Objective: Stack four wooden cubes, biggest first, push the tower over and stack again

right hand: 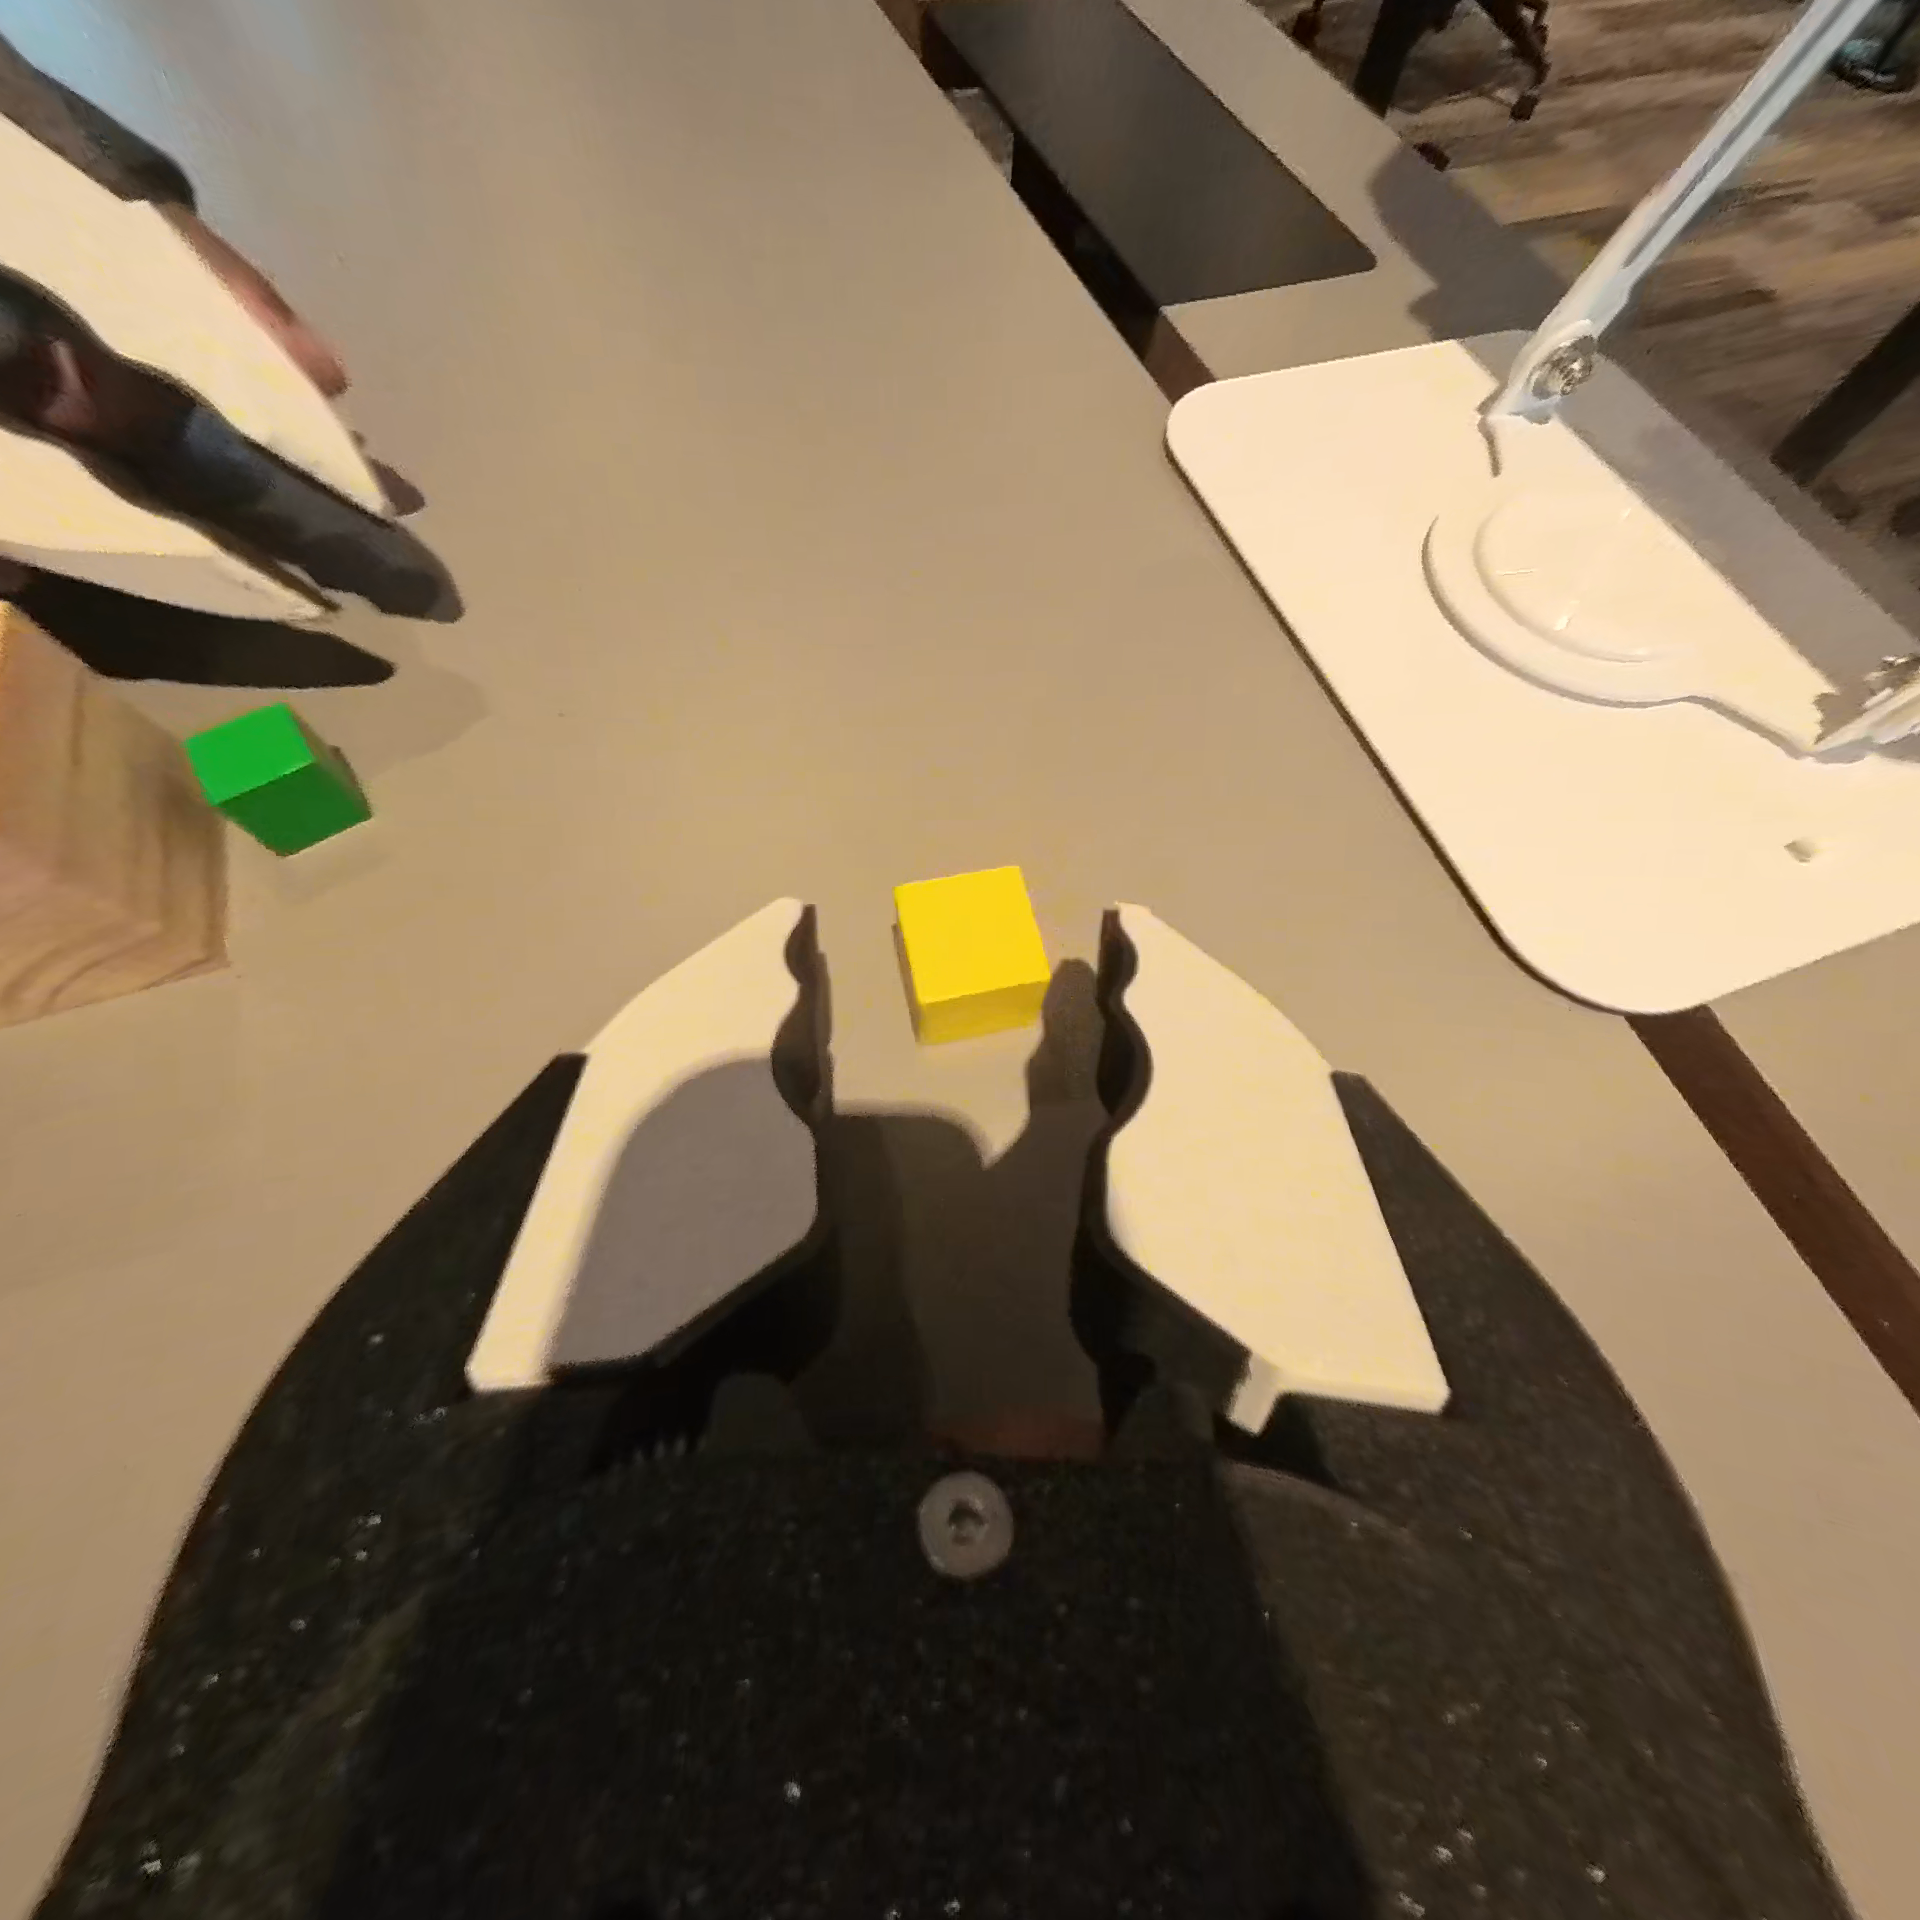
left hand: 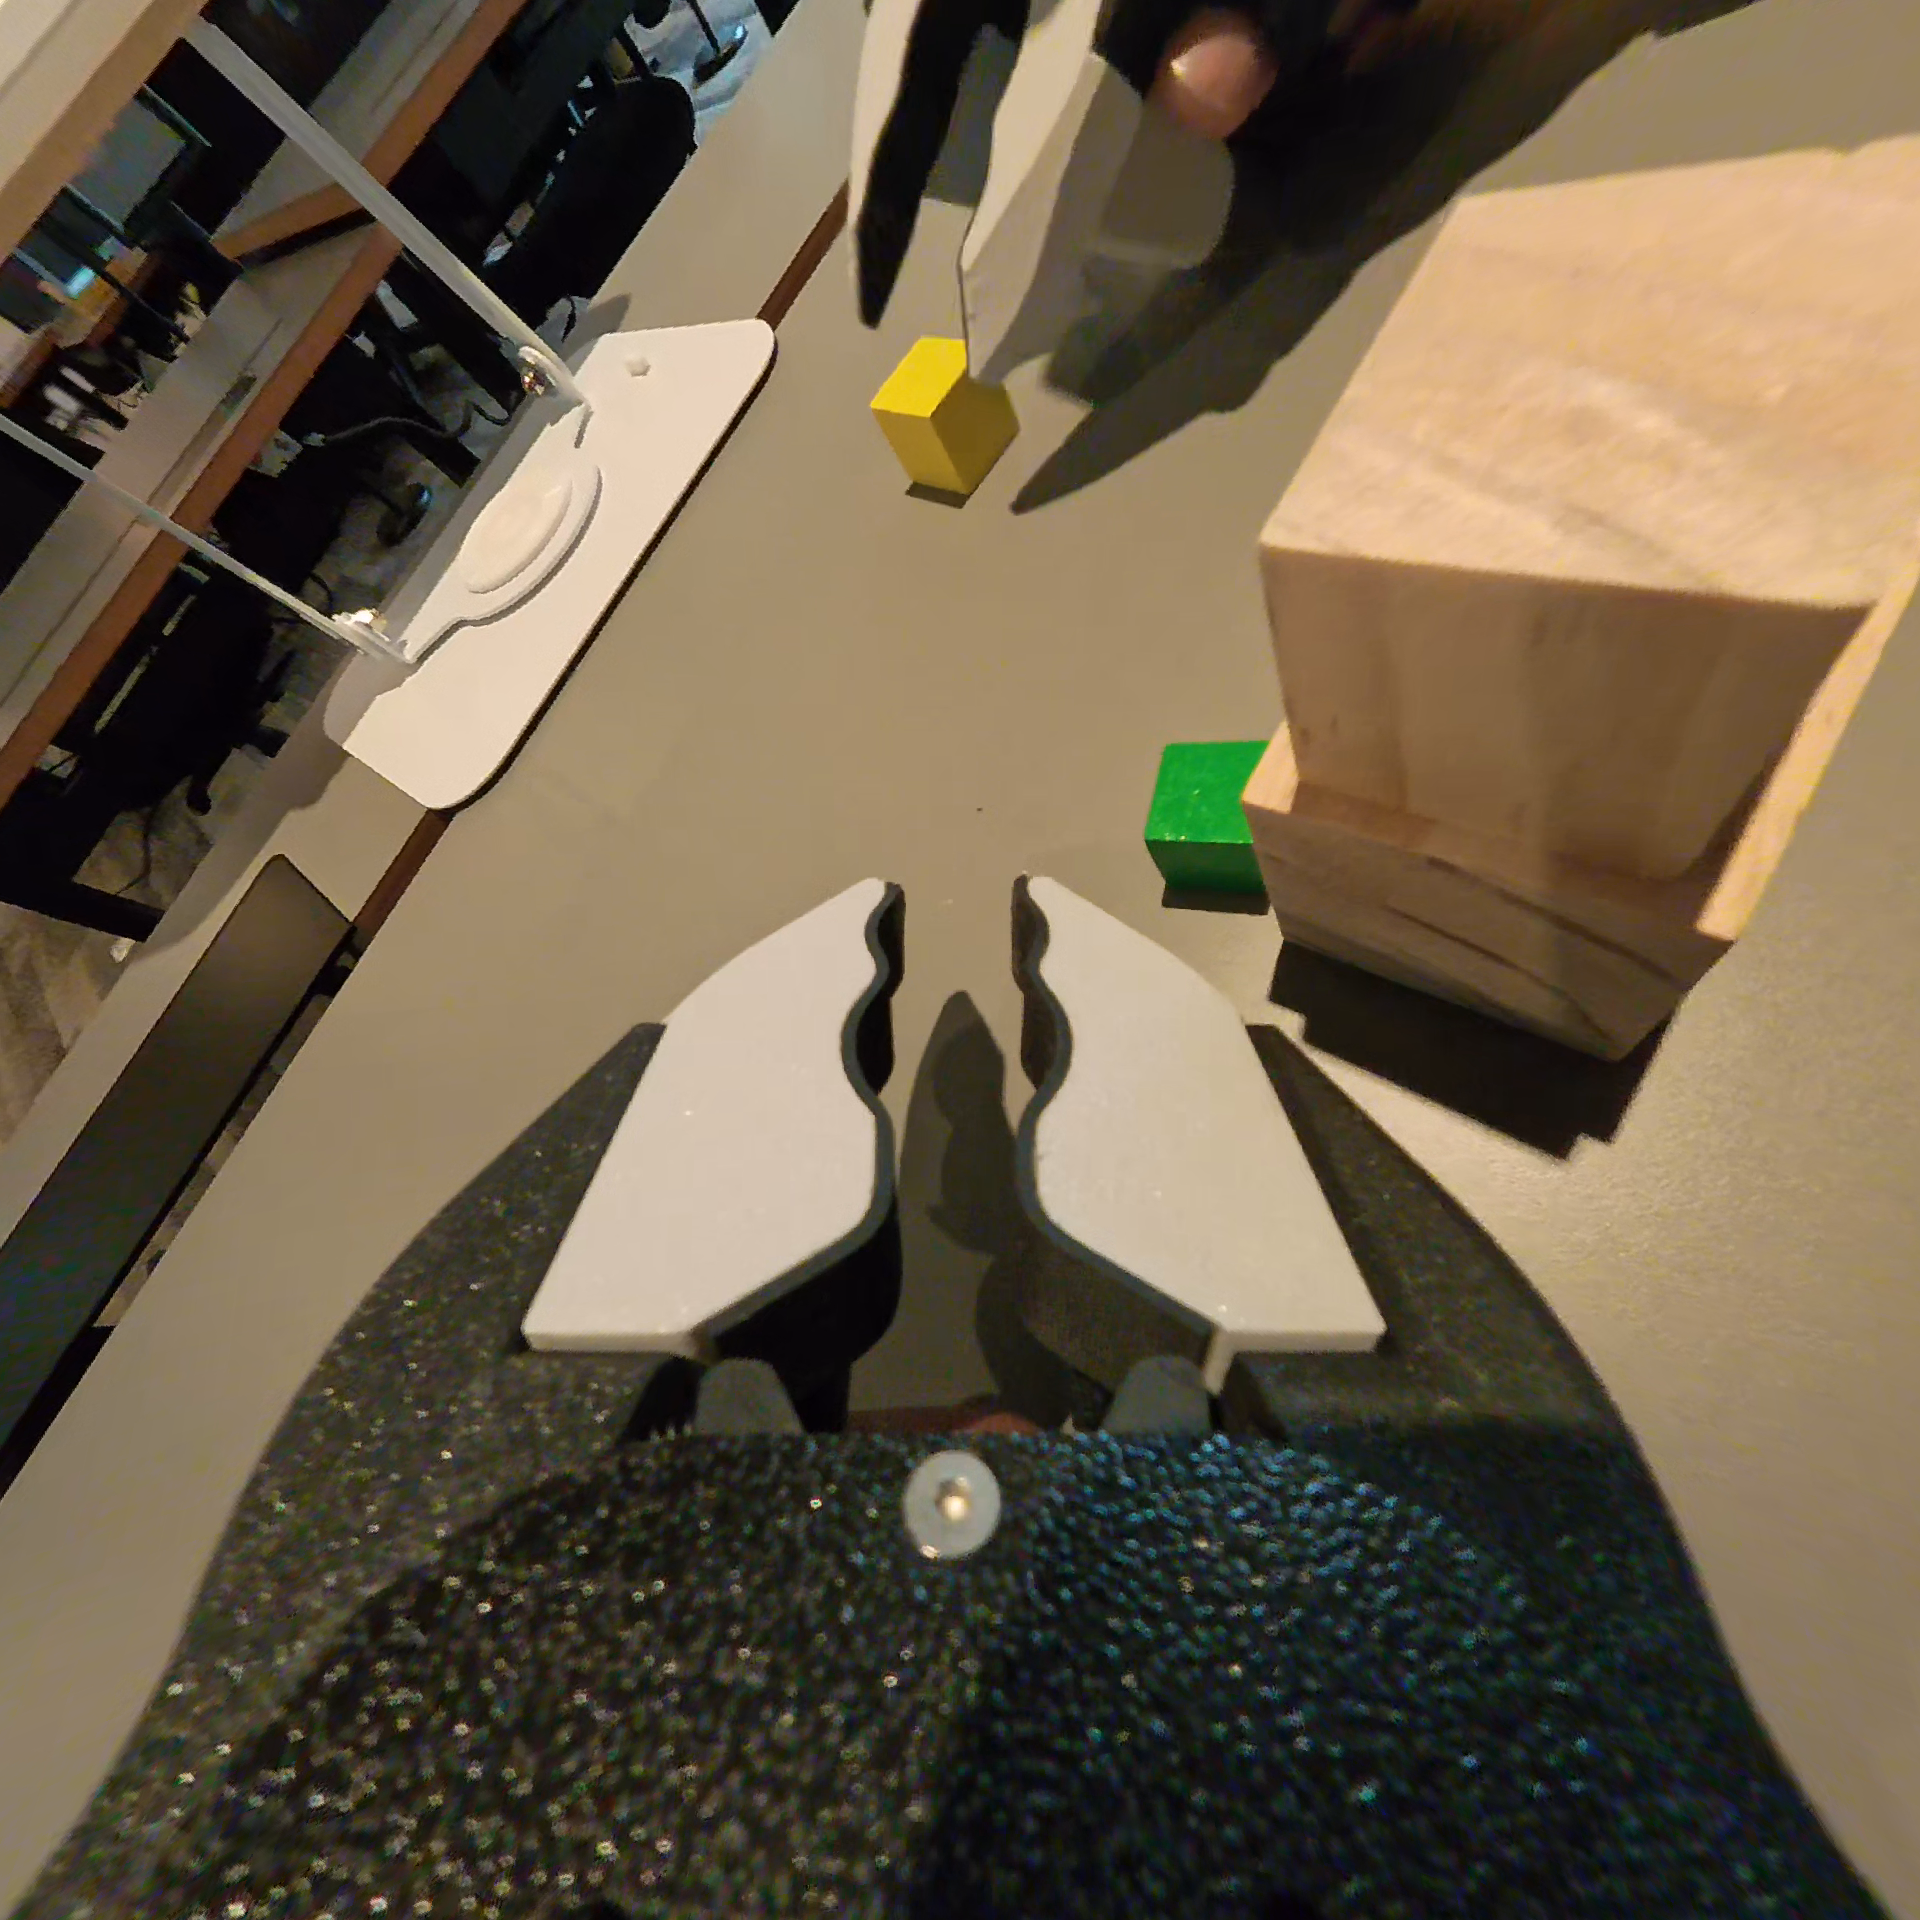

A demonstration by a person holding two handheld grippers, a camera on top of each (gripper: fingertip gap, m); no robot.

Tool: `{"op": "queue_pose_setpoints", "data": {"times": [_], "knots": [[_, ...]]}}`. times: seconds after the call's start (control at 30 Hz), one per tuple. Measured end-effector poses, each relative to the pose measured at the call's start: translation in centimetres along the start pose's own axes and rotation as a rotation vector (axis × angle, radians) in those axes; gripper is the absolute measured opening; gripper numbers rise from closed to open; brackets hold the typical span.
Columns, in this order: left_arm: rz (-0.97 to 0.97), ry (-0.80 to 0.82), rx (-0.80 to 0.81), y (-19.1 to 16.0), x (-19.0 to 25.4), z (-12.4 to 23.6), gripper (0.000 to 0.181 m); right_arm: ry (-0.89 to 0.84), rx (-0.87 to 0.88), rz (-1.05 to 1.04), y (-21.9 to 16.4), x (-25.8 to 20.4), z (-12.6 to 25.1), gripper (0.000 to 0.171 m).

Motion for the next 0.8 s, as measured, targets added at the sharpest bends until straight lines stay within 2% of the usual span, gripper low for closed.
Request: {"op": "queue_pose_setpoints", "data": {"times": [0.2, 0.43, 0.8], "knots": [[-0.020, 0.000, -0.014, 0.0, 0.2, -0.2, 0.020, 0.064, -0.060, -0.034, -0.3, 0.2, -0.6, 0.050], [-0.022, 0.001, -0.012, 0.0, 0.2, -0.1, 0.019, 0.000, -0.137, 0.005, -0.7, 0.0, -1.3, 0.028], [-0.026, 0.012, 0.006, 0.0, 0.0, 0.0, 0.018, -0.013, 0.013, -0.003, 0.3, -0.9, 0.9, 0.028]]}}
Point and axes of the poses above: each gripper's, where its closed fingertips meet, z back along the fingers, y out of its top, x = y × z across the jaws, the point moved 6 cm from there along z, back along the fingers, and after that the axes turned 9 degrees about -y, right-handed, at the moved point
